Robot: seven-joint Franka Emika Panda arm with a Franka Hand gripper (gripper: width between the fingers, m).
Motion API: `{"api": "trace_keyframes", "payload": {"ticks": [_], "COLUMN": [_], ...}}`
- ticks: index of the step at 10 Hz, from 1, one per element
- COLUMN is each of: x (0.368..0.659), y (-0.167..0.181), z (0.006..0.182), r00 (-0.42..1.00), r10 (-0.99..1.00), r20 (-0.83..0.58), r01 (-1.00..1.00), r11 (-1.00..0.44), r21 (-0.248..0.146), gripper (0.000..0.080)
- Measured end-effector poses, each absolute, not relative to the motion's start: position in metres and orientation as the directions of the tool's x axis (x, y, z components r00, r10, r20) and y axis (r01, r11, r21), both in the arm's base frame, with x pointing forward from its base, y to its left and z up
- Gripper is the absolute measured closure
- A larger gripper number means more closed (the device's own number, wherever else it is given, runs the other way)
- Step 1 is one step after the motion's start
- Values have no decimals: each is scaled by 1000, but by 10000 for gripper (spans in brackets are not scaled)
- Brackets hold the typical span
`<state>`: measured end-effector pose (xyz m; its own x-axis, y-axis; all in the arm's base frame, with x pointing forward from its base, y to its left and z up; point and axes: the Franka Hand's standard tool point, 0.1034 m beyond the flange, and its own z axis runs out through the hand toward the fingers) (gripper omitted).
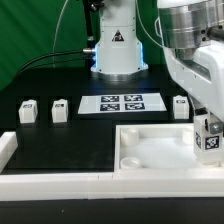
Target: Assemble one leg
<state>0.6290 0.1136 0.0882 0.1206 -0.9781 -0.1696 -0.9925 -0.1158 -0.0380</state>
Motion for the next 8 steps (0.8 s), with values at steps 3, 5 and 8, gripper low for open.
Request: {"api": "trace_keyframes", "payload": {"ticks": [3,5,8], "x": [629,628,626], "y": [115,116,116], "z": [88,88,82], "r00": [169,203,591], "r10": [-971,-964,-796], "r20": [-169,-168,-132], "r01": [-986,-979,-807], "r11": [-164,-198,-582], "r21": [-45,-50,-103], "gripper": [505,256,154]}}
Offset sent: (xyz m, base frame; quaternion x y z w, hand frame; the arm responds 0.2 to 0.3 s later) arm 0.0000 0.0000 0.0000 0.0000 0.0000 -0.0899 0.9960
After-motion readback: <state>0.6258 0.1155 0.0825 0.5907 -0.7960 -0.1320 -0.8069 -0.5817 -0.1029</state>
